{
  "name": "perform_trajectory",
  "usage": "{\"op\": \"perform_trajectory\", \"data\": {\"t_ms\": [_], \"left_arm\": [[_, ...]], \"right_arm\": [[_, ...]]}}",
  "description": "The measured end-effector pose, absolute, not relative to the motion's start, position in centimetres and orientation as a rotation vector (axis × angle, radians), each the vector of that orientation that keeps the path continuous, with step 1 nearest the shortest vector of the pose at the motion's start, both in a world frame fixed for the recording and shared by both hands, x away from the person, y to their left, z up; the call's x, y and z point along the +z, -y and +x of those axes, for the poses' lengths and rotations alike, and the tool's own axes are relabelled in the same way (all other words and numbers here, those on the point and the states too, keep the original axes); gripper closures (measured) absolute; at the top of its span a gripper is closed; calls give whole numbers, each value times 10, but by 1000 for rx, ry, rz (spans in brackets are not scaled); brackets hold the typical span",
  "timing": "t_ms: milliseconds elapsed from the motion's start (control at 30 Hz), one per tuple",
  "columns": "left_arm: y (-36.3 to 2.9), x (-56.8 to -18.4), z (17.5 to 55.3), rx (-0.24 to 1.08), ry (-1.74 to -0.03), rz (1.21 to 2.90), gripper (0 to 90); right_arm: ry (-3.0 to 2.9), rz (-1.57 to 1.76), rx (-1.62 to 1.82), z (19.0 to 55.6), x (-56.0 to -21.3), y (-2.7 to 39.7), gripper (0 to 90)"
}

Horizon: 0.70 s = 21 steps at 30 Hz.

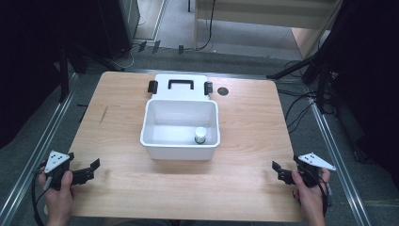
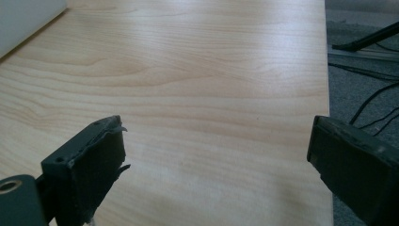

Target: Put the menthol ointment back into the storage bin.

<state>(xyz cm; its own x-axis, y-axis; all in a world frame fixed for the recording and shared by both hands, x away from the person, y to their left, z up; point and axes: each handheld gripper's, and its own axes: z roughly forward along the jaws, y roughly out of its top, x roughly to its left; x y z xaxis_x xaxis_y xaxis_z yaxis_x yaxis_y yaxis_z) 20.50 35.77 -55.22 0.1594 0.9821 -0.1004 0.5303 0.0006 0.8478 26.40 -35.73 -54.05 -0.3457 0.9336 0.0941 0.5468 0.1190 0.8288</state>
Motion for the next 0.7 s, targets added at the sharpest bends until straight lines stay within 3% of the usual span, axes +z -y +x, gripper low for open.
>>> {"op": "perform_trajectory", "data": {"t_ms": [500, 700], "left_arm": [[-356, -552, 205, 733, -1477, 1646, 0], [-356, -552, 205, 734, -1475, 1646, 0]], "right_arm": [[-1839, 1382, 1163, 240, -545, 361, 71], [-1850, 1348, 1123, 237, -545, 356, 132]]}}
